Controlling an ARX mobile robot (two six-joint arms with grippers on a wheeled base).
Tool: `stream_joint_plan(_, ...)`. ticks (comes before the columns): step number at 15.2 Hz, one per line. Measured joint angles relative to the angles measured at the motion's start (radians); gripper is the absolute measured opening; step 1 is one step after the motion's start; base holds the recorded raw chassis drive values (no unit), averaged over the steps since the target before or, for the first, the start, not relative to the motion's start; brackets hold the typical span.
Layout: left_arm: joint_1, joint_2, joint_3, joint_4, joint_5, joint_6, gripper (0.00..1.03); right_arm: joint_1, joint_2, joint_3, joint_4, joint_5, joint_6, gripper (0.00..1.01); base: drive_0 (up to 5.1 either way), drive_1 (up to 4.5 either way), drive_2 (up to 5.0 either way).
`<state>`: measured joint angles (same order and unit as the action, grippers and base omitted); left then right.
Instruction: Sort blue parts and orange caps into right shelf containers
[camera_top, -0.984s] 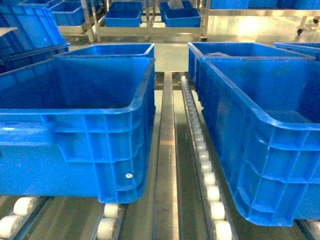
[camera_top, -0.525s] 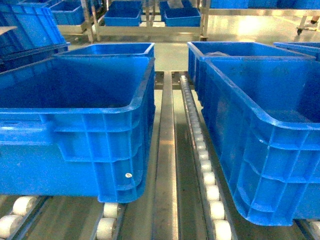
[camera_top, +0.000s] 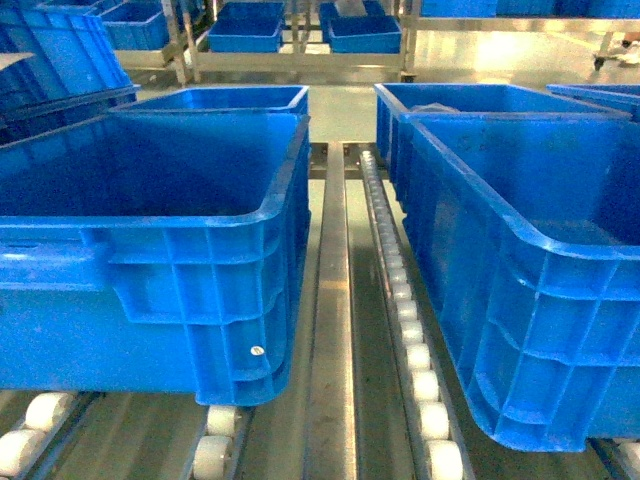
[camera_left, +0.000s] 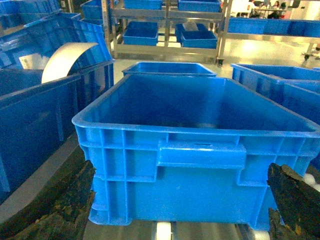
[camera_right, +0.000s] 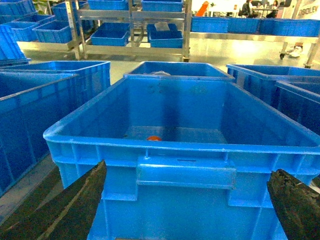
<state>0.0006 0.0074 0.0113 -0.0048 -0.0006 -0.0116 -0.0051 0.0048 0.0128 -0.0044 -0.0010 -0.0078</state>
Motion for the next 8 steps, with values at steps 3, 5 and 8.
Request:
stream_joint_plan(3,0.0,0.0,0.0,0.0,0.0,0.0,0.98,0.0,0.0,0.0,0.0,0.0,0.0,0.98,0.0,0.0,0.0)
stream_joint_plan(5,0.0,0.0,0.0,0.0,0.0,0.0,0.98,0.0,0.0,0.0,0.0,0.0,0.0,0.98,0.0,0.0,0.0)
stream_joint_plan(8,0.0,0.0,0.0,0.0,0.0,0.0,0.98,0.0,0.0,0.0,0.0,0.0,0.0,0.98,0.0,0.0,0.0)
